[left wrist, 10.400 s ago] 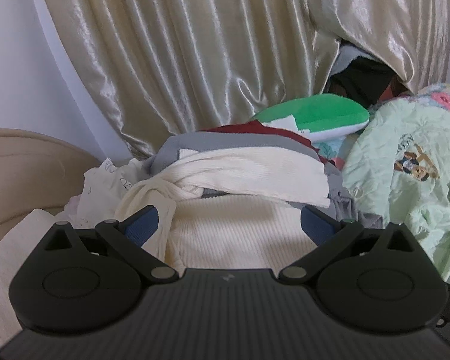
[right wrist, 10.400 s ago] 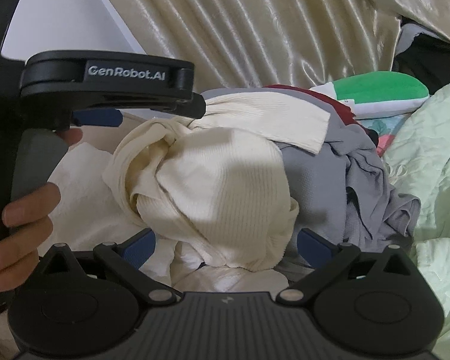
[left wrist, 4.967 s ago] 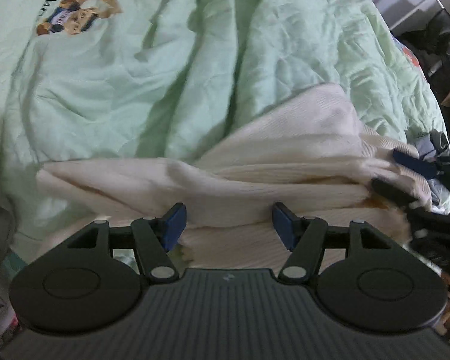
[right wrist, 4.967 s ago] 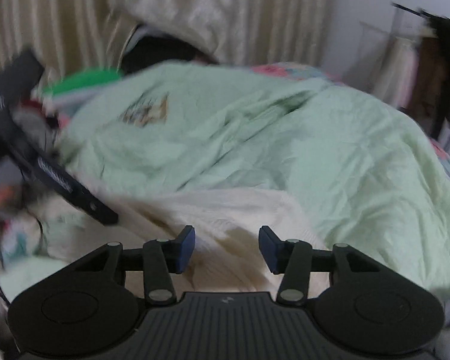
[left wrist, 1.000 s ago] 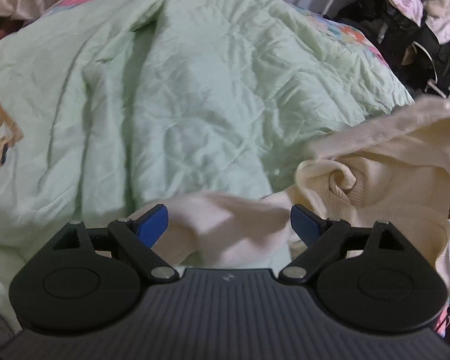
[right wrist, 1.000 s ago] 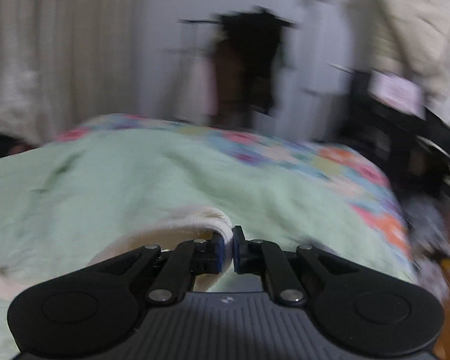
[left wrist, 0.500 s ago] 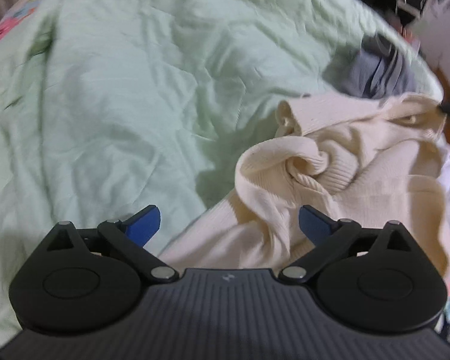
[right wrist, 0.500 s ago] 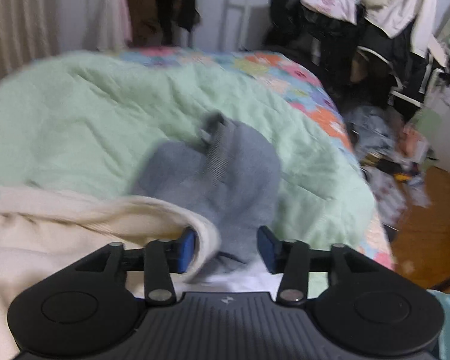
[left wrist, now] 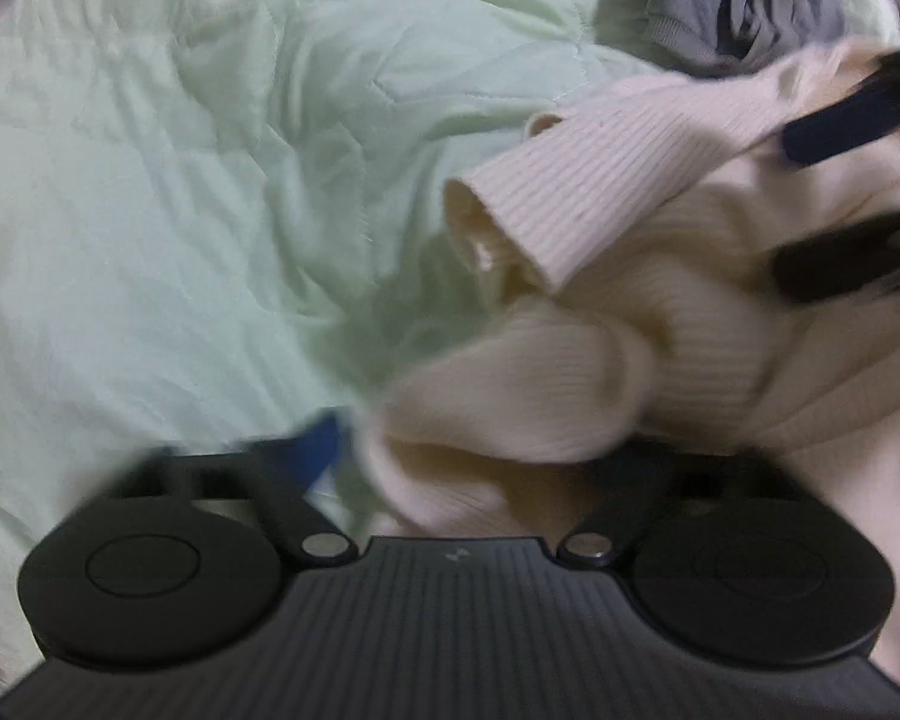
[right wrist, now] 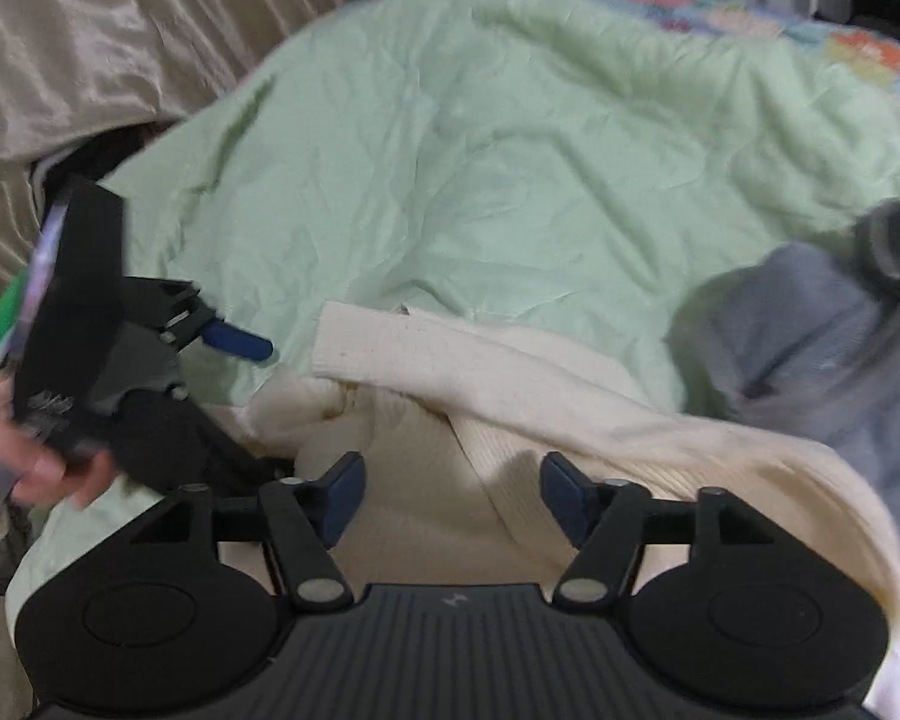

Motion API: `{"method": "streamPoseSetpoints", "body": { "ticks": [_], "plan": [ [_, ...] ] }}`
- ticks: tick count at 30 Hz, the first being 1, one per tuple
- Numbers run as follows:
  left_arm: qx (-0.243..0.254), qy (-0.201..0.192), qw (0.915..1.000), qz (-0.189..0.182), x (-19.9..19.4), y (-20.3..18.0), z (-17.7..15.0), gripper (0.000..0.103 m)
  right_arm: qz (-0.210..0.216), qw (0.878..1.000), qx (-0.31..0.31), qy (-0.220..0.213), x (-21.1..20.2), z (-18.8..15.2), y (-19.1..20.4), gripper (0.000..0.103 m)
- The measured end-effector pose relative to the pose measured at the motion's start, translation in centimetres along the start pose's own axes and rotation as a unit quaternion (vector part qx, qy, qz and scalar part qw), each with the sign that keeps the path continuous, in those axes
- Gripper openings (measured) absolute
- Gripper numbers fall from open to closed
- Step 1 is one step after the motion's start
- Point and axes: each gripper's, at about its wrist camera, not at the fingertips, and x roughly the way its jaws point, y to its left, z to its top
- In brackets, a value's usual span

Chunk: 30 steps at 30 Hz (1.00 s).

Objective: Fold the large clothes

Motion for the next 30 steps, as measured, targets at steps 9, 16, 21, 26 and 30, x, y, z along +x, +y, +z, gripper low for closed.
{"method": "streamPoseSetpoints", "body": {
  "ticks": [9,16,21,26,30],
  "plan": [
    [-0.018,-0.102,0.9910,0.085,-3.2,-0.5,-1.6,0.015,-0.003,0.997,-0.047,-0.067,0.1,-0.1,1.7,0.007],
    [-0.097,-0.203,0.9613,0.159,-9.7,3.1,-0.6,0.015,-0.013,0.978,-0.074,-0.193,-4.7,2.1,2.3,0.006],
    [-0.143,-0.276,0.9228,0.227,-15.9,6.4,0.2,0.015,-0.007,0.962,-0.075,-0.262,-6.7,5.7,2.8,0.006],
    [-0.189,-0.250,0.9029,0.295,-16.6,12.2,3.6,0.030,0.032,0.963,-0.041,-0.263,-4.5,12.0,2.5,0.024],
    [-0.228,-0.158,0.9106,0.306,-13.5,18.1,4.6,0.041,0.066,0.975,-0.001,-0.211,-2.4,13.2,0.9,0.033]
  ]
}}
